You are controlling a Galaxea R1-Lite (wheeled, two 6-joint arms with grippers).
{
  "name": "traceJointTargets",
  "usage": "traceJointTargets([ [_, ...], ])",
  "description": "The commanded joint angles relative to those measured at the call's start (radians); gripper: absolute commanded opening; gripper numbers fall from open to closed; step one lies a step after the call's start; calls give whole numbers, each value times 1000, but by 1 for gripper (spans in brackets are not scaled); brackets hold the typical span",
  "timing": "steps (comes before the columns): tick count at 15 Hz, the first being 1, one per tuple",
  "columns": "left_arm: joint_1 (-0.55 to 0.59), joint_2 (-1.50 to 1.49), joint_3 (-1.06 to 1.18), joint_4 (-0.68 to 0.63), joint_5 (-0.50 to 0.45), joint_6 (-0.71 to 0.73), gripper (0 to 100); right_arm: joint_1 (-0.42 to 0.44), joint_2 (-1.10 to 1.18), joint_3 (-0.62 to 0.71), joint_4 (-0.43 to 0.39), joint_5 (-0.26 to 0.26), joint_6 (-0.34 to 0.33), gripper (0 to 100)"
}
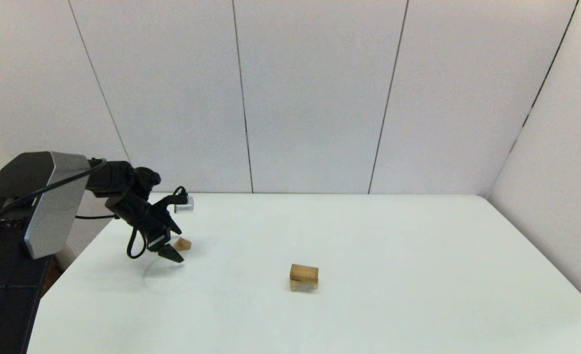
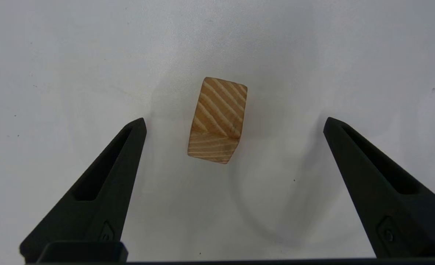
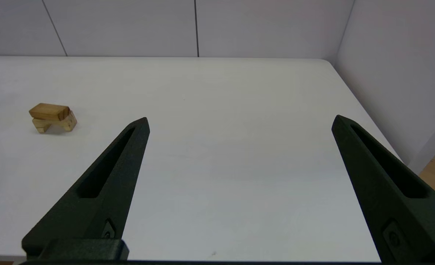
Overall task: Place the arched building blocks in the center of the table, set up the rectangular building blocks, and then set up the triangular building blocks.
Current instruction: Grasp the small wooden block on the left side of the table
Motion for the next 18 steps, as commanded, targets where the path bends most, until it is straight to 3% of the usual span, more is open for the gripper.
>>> traceJointTargets([
  [1,2,7,0,3,-1,6,100,0,0,0,0,0,0,100],
  [7,0,9,0,5,0,4,100,0,0,0,0,0,0,100],
  [8,2,9,0,5,0,3,0,0,0,0,0,0,0,100],
  [18,0,17,-5,2,-1,0,0,0,0,0,0,0,0,100],
])
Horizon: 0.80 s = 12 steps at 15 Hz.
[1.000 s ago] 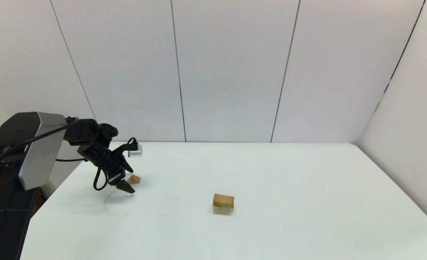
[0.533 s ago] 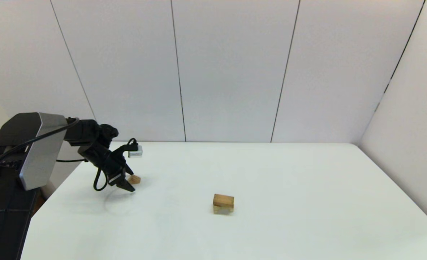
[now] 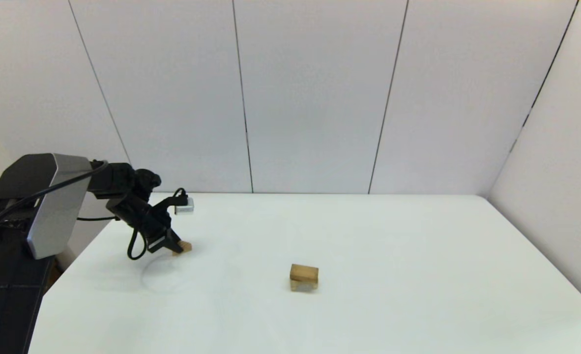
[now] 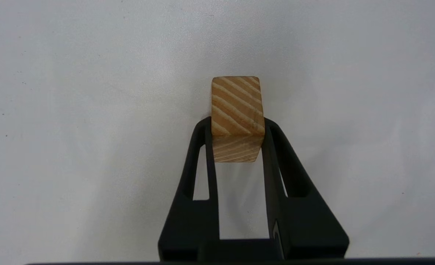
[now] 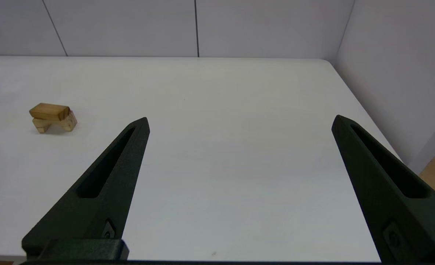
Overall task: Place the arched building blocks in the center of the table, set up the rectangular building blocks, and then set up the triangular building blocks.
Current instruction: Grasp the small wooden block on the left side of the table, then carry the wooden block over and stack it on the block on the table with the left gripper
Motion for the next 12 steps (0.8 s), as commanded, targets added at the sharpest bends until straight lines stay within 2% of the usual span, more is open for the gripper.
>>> traceJointTargets([
  [1,-1,1,-2,3,-3,5,0,0,0,0,0,0,0,100],
  [4,-44,-66,-7,6,-14,-9,0,0,0,0,0,0,0,100],
  [6,-124,-154,-7,6,-25,-30,0,0,0,0,0,0,0,100],
  [12,-509,-269,-7,-88,-10,-277,0,0,0,0,0,0,0,100],
])
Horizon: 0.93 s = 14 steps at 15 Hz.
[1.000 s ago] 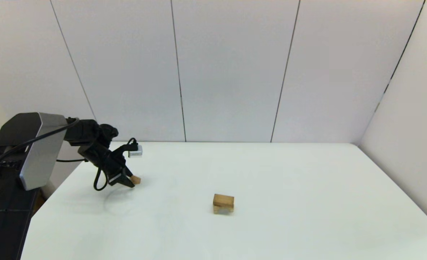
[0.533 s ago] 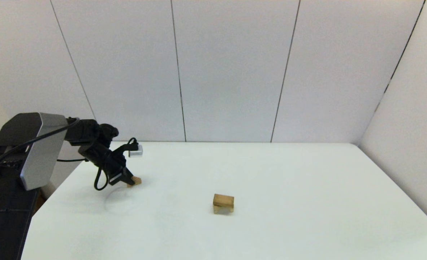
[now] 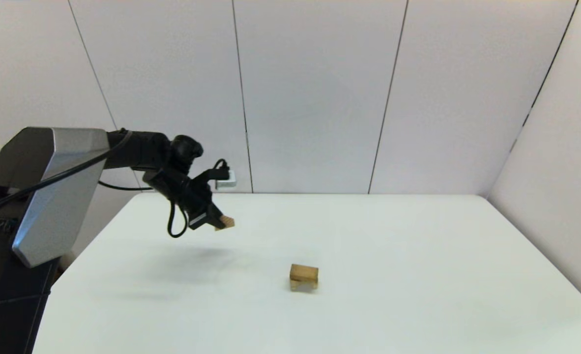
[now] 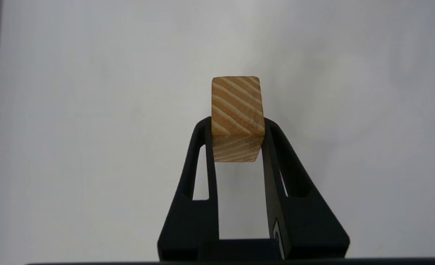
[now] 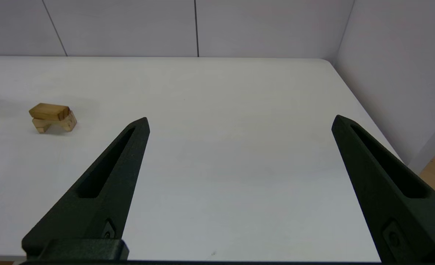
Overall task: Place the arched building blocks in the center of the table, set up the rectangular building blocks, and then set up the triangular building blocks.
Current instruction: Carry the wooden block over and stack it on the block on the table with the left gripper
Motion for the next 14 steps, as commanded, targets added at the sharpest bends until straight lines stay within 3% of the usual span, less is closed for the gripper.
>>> traceJointTargets([
  [1,-248,-68,0,-66,24,-122,0,0,0,0,0,0,0,100],
  [4,-351,-43,0,-93,38,-190,0,0,0,0,0,0,0,100],
  [8,-425,-36,0,-205,96,-406,0,0,0,0,0,0,0,100],
  [11,-446,-68,9,-77,98,-383,0,0,0,0,0,0,0,100],
  [14,-436,-80,7,102,99,-207,0,0,0,0,0,0,0,100],
])
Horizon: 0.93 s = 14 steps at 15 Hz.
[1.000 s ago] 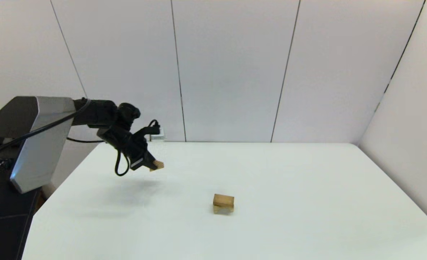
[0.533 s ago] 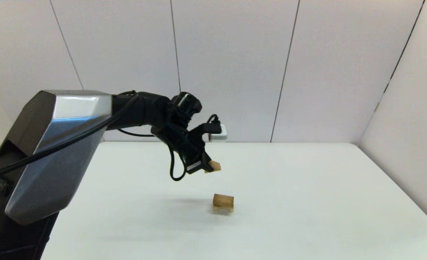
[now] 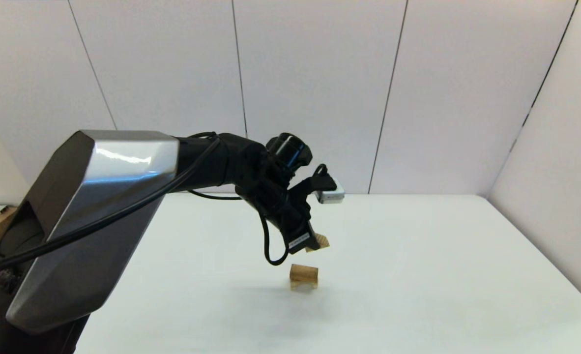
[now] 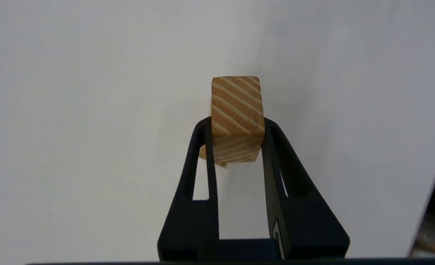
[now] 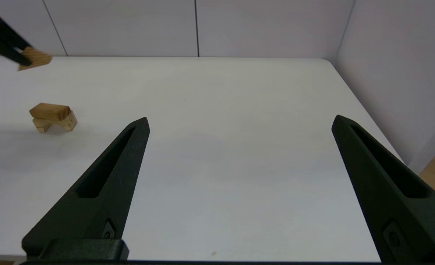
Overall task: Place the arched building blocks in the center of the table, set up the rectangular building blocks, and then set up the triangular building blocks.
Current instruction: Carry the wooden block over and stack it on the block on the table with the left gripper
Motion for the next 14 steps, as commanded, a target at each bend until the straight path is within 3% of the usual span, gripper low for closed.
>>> traceJointTargets([
  [1,10,-19,0,178,-1,181,0,0,0,0,-1,0,0,100],
  [9,38,85,-5,102,1,191,0,0,0,0,-1,0,0,100],
  [12,56,147,-5,-15,1,191,0,0,0,0,-1,0,0,100],
  [14,56,154,-5,-23,1,189,0,0,0,0,-1,0,0,100],
])
